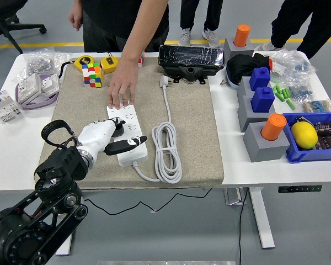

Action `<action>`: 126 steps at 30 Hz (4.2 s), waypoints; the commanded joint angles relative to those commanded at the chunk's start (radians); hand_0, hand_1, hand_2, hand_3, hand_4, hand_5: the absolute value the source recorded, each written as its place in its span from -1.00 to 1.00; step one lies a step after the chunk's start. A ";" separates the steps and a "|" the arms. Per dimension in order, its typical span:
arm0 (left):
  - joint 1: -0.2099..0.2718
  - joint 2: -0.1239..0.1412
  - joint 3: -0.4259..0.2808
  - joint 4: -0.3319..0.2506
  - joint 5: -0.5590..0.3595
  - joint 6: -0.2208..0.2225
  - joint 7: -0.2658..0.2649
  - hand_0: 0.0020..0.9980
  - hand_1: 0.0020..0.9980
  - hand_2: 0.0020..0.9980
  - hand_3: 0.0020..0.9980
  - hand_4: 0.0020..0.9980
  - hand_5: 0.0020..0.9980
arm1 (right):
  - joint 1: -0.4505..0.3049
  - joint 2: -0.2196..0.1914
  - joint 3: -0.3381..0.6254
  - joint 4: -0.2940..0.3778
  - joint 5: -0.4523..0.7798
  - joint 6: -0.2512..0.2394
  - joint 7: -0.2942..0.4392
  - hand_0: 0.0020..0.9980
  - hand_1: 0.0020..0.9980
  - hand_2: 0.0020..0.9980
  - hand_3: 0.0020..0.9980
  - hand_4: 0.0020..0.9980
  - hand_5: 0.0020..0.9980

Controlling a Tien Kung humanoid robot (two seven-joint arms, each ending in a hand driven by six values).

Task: Pick up the plug,place it near the board,insert it into the board,press the button

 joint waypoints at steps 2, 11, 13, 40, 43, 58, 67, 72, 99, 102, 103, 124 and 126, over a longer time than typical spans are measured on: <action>0.001 0.002 0.000 -0.010 0.007 0.013 0.000 0.90 0.76 0.71 0.77 1.00 1.00 | 0.001 0.000 0.000 0.000 0.000 0.000 0.001 0.57 0.39 0.42 0.51 1.00 1.00; 0.022 0.016 0.009 -0.122 -0.012 0.283 -0.173 0.24 0.21 0.13 0.76 1.00 -0.03 | -0.001 0.001 -0.002 0.000 0.001 0.000 -0.001 0.57 0.39 0.42 0.51 1.00 1.00; 0.025 0.019 0.012 -0.144 -0.028 0.326 -0.239 -0.43 -0.64 -0.58 0.71 0.25 -0.95 | -0.001 0.001 -0.002 0.000 0.001 -0.001 0.000 0.57 0.39 0.42 0.51 1.00 1.00; 0.021 0.095 0.026 -0.133 0.008 -0.257 -0.185 -0.60 -0.98 -0.77 0.61 0.26 -1.00 | -0.003 -0.002 -0.001 0.000 -0.007 -0.003 -0.009 0.57 0.39 0.42 0.51 1.00 1.00; 0.019 0.088 0.031 -0.100 0.013 -0.248 -0.195 -0.60 -0.98 -0.77 0.61 0.26 -1.00 | 0.002 -0.003 -0.001 0.000 -0.005 -0.004 -0.008 0.57 0.39 0.42 0.51 1.00 1.00; 0.009 0.076 0.016 -0.002 0.033 -0.238 -0.216 -0.60 -0.99 -0.77 0.67 0.20 -1.00 | 0.004 -0.004 -0.002 0.000 -0.004 -0.003 -0.007 0.57 0.39 0.42 0.51 1.00 1.00; 0.008 0.076 0.017 0.002 0.033 -0.249 -0.217 -0.60 -0.99 -0.77 0.64 0.19 -1.00 | 0.006 -0.005 -0.001 0.000 -0.003 -0.004 -0.008 0.57 0.39 0.42 0.51 1.00 1.00; 0.008 0.077 0.019 0.006 0.035 -0.252 -0.218 -0.60 -0.99 -0.77 0.64 0.19 -1.00 | 0.007 -0.005 -0.003 0.000 -0.001 -0.004 -0.006 0.57 0.39 0.42 0.51 1.00 1.00; 0.003 0.087 0.017 0.000 0.047 -0.253 -0.220 -0.60 -0.99 -0.77 0.58 0.14 -1.00 | 0.009 -0.004 0.001 0.000 -0.001 -0.006 -0.004 0.57 0.39 0.42 0.51 1.00 1.00; 0.005 0.087 0.016 0.003 0.048 -0.255 -0.220 -0.60 -0.99 -0.77 0.58 0.14 -1.00 | 0.006 -0.004 0.005 0.000 -0.006 -0.006 -0.007 0.57 0.39 0.42 0.51 1.00 1.00; 0.006 0.086 0.016 0.004 0.050 -0.256 -0.220 -0.60 -0.99 -0.77 0.57 0.12 -1.00 | 0.005 -0.004 0.006 0.000 -0.006 -0.005 -0.007 0.57 0.39 0.42 0.51 1.00 1.00; 0.016 0.083 0.032 0.026 0.049 -0.262 -0.222 -0.59 -0.99 -0.77 0.52 0.11 -1.00 | 0.005 -0.005 0.003 0.000 -0.003 -0.006 -0.007 0.57 0.39 0.42 0.51 1.00 0.99; 0.015 0.084 0.036 0.030 0.047 -0.263 -0.222 -0.59 -0.99 -0.77 0.52 0.11 -1.00 | 0.006 -0.004 0.004 0.000 -0.003 -0.006 -0.007 0.57 0.39 0.42 0.51 1.00 0.99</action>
